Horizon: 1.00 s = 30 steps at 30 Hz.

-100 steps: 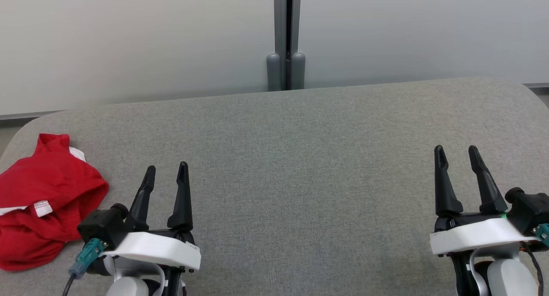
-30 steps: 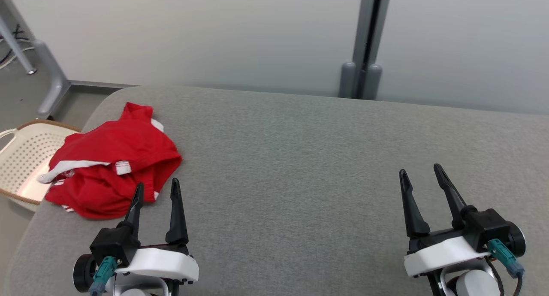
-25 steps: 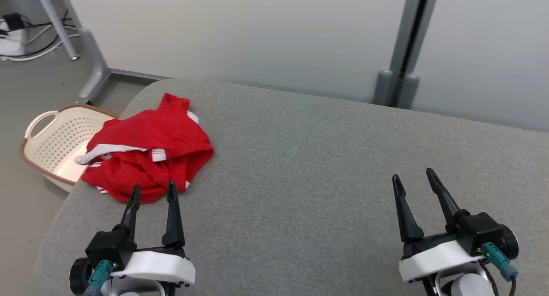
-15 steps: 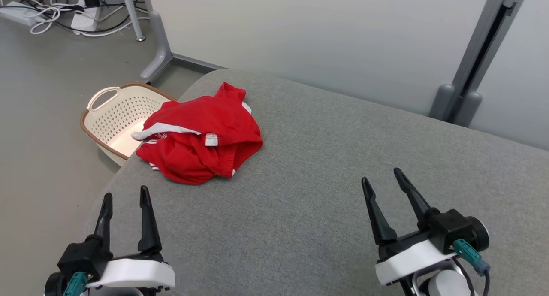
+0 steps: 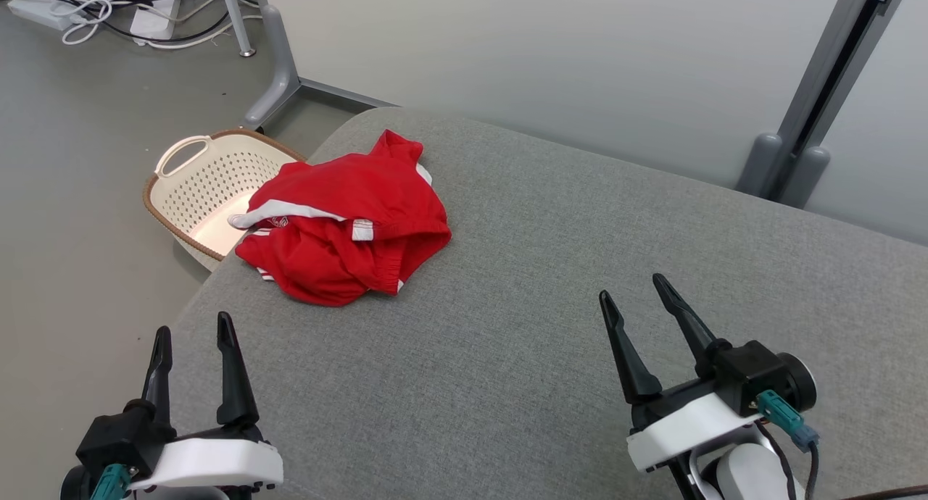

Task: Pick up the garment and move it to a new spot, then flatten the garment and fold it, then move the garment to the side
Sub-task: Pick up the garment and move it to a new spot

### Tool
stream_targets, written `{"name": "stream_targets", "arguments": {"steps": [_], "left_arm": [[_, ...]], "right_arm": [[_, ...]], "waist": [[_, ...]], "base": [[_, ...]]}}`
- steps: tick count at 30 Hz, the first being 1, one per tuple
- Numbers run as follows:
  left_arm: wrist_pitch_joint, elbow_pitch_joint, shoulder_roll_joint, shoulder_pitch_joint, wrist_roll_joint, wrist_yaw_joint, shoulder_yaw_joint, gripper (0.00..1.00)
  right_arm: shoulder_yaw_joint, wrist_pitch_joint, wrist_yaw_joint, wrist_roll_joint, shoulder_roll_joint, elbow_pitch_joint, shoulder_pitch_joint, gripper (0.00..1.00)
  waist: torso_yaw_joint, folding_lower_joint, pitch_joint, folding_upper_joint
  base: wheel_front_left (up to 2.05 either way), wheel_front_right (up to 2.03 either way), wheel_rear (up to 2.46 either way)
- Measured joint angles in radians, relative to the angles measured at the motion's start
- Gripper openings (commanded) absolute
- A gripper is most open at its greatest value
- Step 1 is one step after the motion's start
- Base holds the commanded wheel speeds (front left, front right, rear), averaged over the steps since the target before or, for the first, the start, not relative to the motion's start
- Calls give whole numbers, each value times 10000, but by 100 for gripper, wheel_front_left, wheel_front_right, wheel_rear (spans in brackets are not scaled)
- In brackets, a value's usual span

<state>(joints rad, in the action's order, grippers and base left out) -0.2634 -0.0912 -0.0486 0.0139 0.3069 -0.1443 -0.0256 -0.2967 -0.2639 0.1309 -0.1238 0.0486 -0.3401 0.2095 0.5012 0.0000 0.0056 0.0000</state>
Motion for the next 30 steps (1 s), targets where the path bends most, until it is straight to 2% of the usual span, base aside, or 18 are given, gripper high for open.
{"name": "stream_targets", "arguments": {"steps": [6, 12, 17, 22, 30], "left_arm": [[0, -313, 0, -96, -104, 395, 230, 100], [0, -821, -2, -790, -604, 1223, 654, 100], [-8, -1476, -36, -1681, -892, 1818, 777, 100], [-10, -2780, -562, -2961, -1237, 2451, 399, 100], [-8, -4761, -1141, -5402, -1572, 2677, -619, 100]], "right_arm": [[422, 2, 0, 13, -2, 77, -290, 100], [1072, 0, -2, 412, -4, 443, -500, 100], [1616, 2, -2, 853, 31, 779, -247, 100], [1973, 63, 0, 1072, 297, 1285, 43, 100], [2226, 355, -2, 1099, 619, 1998, 265, 100]], "waist": [[-87, 0, 7, 0], [-283, 0, 292, 0], [-593, 0, 963, 0], [-909, 0, 1903, 0], [-1284, 0, 3385, 0]], "base": [[0, 0, 0], [0, 0, 0], [0, 0, 0], [0, 0, 0], [0, 0, 0]]}}
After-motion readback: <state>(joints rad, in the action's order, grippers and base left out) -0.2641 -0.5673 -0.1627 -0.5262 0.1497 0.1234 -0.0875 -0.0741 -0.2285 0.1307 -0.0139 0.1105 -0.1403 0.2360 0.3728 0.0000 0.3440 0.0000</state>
